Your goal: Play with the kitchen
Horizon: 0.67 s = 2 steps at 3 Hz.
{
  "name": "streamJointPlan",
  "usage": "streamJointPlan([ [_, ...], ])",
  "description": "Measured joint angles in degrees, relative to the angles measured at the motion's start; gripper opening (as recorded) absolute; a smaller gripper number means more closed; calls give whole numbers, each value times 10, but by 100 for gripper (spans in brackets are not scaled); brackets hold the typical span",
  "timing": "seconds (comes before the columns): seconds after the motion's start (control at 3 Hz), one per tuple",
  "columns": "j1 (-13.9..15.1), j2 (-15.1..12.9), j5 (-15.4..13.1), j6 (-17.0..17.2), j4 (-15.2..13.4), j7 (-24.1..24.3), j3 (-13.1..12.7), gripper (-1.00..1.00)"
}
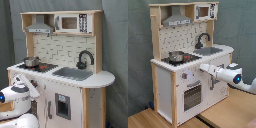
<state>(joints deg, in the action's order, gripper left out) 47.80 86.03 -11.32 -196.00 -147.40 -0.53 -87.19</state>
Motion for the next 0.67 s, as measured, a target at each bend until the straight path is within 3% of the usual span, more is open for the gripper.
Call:
streamJointPlan([
  [0.67, -2, 0, 0, 7, 0, -138, -1, -100],
])
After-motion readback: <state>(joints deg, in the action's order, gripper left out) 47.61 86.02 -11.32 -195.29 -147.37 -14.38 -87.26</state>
